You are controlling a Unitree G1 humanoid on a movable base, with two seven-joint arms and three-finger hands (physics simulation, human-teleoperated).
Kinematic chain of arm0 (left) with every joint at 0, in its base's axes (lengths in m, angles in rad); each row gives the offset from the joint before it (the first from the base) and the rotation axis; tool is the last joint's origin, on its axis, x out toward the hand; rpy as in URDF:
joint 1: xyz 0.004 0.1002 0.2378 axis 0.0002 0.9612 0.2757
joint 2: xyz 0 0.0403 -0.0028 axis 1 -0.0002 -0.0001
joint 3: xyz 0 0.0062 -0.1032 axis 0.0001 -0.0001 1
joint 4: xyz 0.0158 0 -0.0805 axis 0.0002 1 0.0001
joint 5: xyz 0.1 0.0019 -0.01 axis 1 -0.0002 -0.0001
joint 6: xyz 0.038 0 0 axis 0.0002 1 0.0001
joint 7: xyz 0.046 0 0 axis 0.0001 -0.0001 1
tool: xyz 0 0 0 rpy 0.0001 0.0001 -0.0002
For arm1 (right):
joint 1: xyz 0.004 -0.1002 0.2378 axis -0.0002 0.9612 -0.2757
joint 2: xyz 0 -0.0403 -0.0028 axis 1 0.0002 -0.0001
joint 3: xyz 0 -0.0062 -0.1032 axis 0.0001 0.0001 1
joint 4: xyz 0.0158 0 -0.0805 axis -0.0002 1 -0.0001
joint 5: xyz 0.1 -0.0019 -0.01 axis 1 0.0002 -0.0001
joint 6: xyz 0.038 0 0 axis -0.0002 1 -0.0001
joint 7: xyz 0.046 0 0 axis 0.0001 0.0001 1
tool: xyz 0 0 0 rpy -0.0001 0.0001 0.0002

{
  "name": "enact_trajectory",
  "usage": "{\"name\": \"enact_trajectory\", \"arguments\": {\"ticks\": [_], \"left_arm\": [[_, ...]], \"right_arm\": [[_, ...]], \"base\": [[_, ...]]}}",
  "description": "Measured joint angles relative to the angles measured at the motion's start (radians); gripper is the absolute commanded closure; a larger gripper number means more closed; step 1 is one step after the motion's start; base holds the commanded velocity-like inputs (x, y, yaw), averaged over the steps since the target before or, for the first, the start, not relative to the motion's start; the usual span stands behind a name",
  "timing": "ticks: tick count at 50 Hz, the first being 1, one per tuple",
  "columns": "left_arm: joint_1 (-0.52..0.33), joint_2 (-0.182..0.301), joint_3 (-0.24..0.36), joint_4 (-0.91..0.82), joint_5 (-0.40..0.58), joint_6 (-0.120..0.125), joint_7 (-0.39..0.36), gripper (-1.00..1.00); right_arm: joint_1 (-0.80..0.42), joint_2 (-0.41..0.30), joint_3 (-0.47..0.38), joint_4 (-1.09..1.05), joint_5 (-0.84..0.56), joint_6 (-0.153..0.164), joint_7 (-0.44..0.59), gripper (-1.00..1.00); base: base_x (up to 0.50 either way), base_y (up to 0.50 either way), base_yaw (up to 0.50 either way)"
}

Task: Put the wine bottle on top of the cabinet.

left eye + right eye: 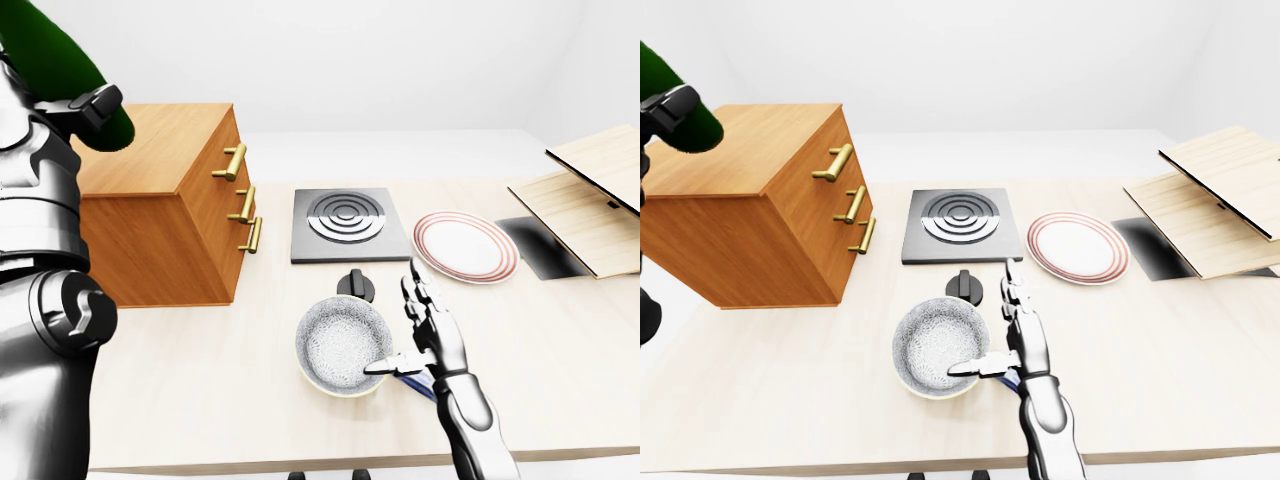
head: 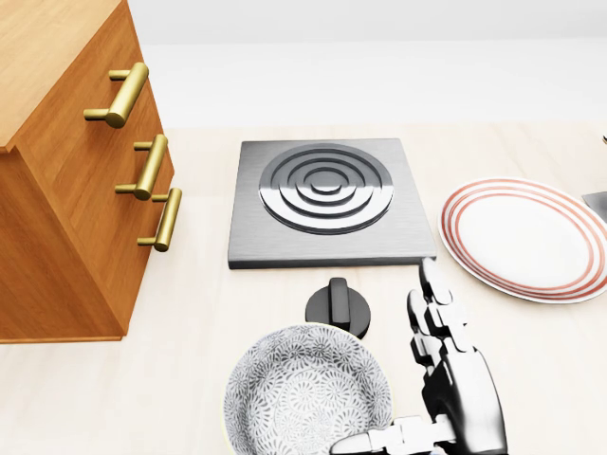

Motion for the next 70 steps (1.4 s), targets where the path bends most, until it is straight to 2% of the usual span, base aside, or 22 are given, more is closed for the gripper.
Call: {"name": "enact_trajectory", "arguments": {"ticks": [6, 8, 9, 10, 12, 13, 14, 16, 17, 19, 26, 41, 61, 63, 69, 70], "left_arm": [[0.022, -0.005, 0.008, 0.006, 0.005, 0.000, 0.009, 0.98], [0.029, -0.007, 0.012, 0.007, 0.003, 0.000, 0.013, 0.87], [0.032, -0.008, 0.014, 0.008, 0.000, 0.000, 0.014, 0.64], [0.035, -0.008, 0.016, 0.008, -0.002, 0.000, 0.016, 0.52], [0.041, -0.010, 0.018, 0.009, -0.007, 0.000, 0.018, 0.51], [0.044, -0.011, 0.019, 0.009, -0.009, 0.000, 0.019, 0.12], [0.046, -0.011, 0.019, 0.009, -0.011, 0.000, 0.019, -0.07], [0.049, -0.012, 0.021, 0.007, -0.017, 0.000, 0.021, -0.04], [0.050, -0.013, 0.022, 0.006, -0.019, 0.000, 0.021, -0.09], [0.052, -0.013, 0.024, 0.004, -0.023, 0.000, 0.023, -0.34], [0.059, -0.013, 0.030, -0.002, -0.030, 0.000, 0.026, -0.38], [0.062, -0.016, 0.032, -0.006, -0.037, 0.000, 0.025, -0.32], [0.060, -0.016, 0.033, -0.008, -0.037, 0.000, 0.023, -0.33], [0.059, -0.016, 0.032, -0.008, -0.037, 0.000, 0.022, -0.36], [0.054, -0.013, 0.030, -0.010, -0.035, 0.000, 0.018, -0.74], [0.053, -0.012, 0.029, -0.010, -0.035, 0.000, 0.017, -0.89]], "right_arm": [[-0.002, 0.001, 0.006, 0.012, -0.002, -0.008, -0.002, -1.00], [-0.003, 0.001, 0.007, 0.015, -0.003, -0.010, -0.003, -1.00], [-0.003, 0.001, 0.007, 0.017, -0.003, -0.011, -0.003, -1.00], [-0.004, 0.001, 0.008, 0.018, -0.003, -0.013, -0.003, -1.00], [-0.005, 0.001, 0.009, 0.022, -0.004, -0.015, -0.003, -1.00], [-0.006, 0.001, 0.010, 0.024, -0.005, -0.016, -0.004, -1.00], [-0.006, 0.001, 0.011, 0.026, -0.005, -0.017, -0.004, -1.00], [-0.007, 0.001, 0.012, 0.030, -0.006, -0.020, -0.004, -1.00], [-0.007, 0.001, 0.013, 0.031, -0.006, -0.021, -0.004, -1.00], [-0.007, 0.001, 0.014, 0.033, -0.006, -0.023, -0.005, -1.00], [-0.008, 0.001, 0.017, 0.038, -0.007, -0.027, -0.005, -1.00], [-0.007, -0.001, 0.019, 0.038, -0.008, -0.030, -0.006, -1.00], [-0.010, 0.000, 0.021, 0.027, -0.012, -0.020, -0.008, -1.00], [-0.010, 0.000, 0.022, 0.026, -0.013, -0.019, -0.009, -1.00], [-0.011, 0.000, 0.024, 0.019, -0.015, -0.012, -0.011, -1.00], [-0.011, 0.000, 0.025, 0.018, -0.015, -0.011, -0.011, -1.00]], "base": [[0.00, 0.00, 0.00], [0.00, 0.00, 0.00], [0.00, 0.00, 0.00], [0.00, 0.00, 0.00], [0.00, 0.00, 0.00], [0.00, 0.00, 0.00], [0.00, 0.00, 0.00], [0.00, 0.00, 0.00], [0.00, 0.00, 0.00], [0.00, 0.00, 0.00], [0.00, 0.00, 0.00], [0.00, 0.00, 0.00], [0.00, 0.00, 0.00], [0.00, 0.00, 0.00], [0.00, 0.00, 0.00], [0.00, 0.00, 0.00]]}}
